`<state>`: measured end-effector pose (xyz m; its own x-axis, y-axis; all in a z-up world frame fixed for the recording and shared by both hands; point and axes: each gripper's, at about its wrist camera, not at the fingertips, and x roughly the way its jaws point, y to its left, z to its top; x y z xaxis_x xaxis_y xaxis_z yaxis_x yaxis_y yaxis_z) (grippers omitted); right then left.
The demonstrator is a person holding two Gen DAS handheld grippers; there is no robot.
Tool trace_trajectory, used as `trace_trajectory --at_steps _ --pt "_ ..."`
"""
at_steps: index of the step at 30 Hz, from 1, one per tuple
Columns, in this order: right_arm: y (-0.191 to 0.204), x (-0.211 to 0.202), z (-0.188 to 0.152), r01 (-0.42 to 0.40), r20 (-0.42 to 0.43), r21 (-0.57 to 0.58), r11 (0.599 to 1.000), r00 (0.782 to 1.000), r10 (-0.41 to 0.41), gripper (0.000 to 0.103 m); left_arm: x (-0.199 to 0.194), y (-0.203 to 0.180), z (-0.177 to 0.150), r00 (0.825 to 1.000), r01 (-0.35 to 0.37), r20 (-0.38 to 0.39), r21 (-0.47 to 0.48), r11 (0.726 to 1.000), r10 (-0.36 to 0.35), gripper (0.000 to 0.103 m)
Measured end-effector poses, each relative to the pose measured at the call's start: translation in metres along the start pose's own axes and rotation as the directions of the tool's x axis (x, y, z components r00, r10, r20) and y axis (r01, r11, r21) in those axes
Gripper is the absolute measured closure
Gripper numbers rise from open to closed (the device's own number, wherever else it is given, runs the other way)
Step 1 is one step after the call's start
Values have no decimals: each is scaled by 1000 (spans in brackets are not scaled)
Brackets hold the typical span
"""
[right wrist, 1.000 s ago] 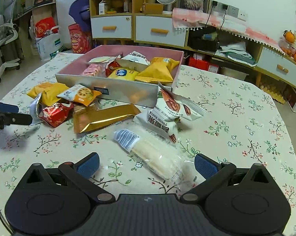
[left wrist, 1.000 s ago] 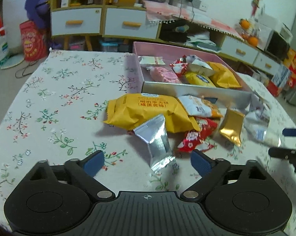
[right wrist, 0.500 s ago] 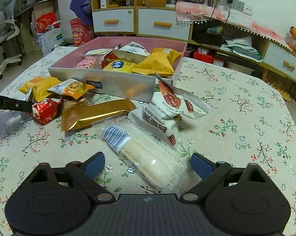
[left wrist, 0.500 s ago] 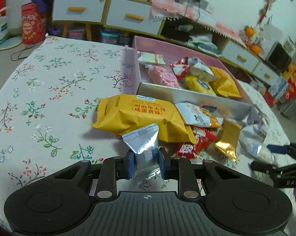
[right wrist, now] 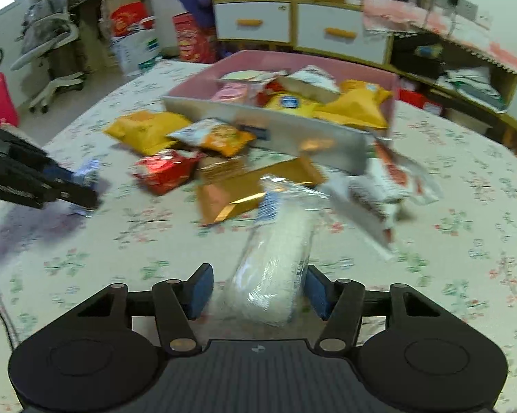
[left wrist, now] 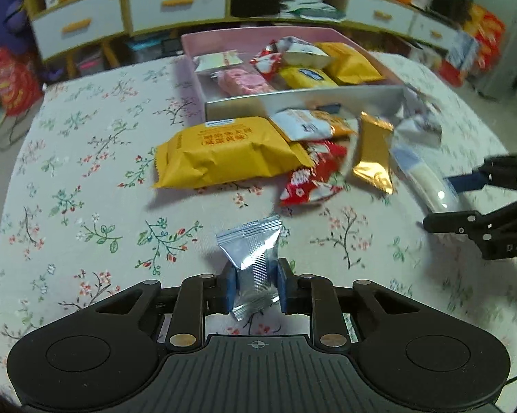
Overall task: Organize snacks
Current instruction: 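Grasp the silver foil packet with the left tool while the right tool grasps the clear bread bag, then carry both packets into the pink tray and open both tools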
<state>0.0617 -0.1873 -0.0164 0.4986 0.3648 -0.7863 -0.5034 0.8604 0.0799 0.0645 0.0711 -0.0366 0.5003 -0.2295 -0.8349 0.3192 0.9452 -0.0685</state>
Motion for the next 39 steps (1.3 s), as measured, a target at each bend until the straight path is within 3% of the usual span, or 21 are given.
trace_trajectory --at_steps 2,6,11,14,18,20,23,35,39 --pt "10 0 0 -15 -4 -16 1000 1000 15 74 0 -4 -4 1000 -16 16 17 1000 16 78" --pt "18 2 0 -2 -4 -18 1000 1000 1 68 3 -7 -9 999 -24 48 2 1000 24 56" --pt "17 5 3 20 15 43 999 1000 -21 67 6 -8 -10 993 -60 95 -40 997 64 55" --pt "17 7 3 40 31 55 998 999 -42 68 5 -2 -11 990 -57 119 -106 993 70 56" --pt "19 8 1 86 50 51 995 995 -89 82 5 3 -10 989 -71 122 -139 988 89 80" --pt "19 8 2 92 60 56 994 994 -95 95 4 7 -9 990 -67 116 -165 984 86 82" --pt "18 7 4 96 53 70 993 994 -100 100 4 9 -8 991 -60 104 -178 982 79 84" --pt "17 -8 17 41 73 122 992 996 -51 103 -18 7 4 989 3 148 -193 981 26 85" --pt "18 -2 21 42 45 135 990 998 -48 103 -16 7 6 990 14 140 -204 979 15 85"
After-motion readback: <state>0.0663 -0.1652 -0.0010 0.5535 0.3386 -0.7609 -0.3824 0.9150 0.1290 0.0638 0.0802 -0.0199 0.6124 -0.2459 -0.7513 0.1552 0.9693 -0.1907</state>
